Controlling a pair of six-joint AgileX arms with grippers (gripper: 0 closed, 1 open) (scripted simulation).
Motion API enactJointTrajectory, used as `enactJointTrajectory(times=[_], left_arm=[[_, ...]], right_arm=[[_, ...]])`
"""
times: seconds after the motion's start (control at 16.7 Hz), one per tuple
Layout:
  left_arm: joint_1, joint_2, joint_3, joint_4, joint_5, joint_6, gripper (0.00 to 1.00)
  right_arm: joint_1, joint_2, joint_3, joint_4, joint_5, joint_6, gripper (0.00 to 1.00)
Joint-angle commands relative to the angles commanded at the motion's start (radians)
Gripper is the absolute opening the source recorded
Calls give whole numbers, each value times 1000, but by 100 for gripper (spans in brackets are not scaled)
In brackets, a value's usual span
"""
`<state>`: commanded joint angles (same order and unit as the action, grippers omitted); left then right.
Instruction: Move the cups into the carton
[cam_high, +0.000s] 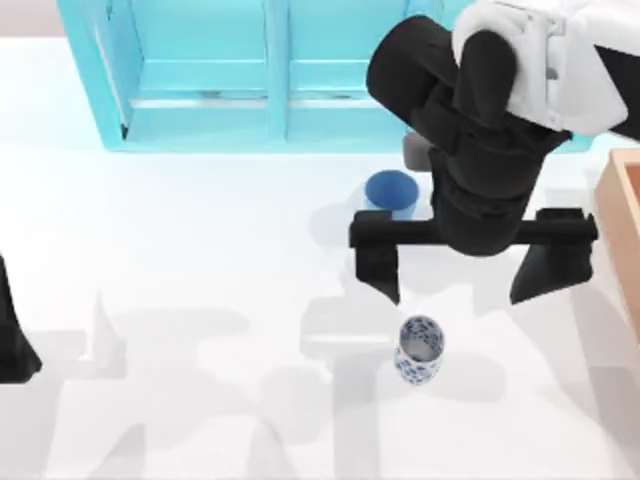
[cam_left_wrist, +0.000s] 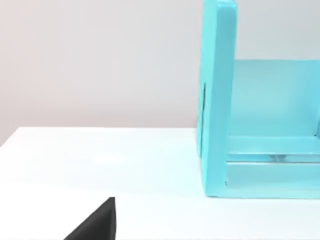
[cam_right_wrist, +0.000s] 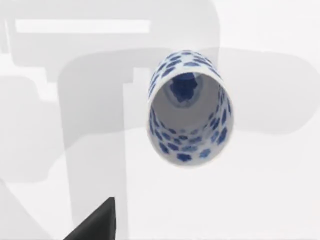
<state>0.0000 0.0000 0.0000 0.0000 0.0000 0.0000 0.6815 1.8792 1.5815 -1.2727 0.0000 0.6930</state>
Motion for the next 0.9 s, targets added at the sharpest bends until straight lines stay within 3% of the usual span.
enactJointTrajectory(times=[0.54,0.84,0.9], left_arm=[[0,0,0,0,0,0,100],[0,0,0,0,0,0,100],[0,0,0,0,0,0,100]], right_arm=[[0,83,-252,340,1,5,100],[0,92,-278,370,1,5,100],[0,92,-278,370,1,5,92]])
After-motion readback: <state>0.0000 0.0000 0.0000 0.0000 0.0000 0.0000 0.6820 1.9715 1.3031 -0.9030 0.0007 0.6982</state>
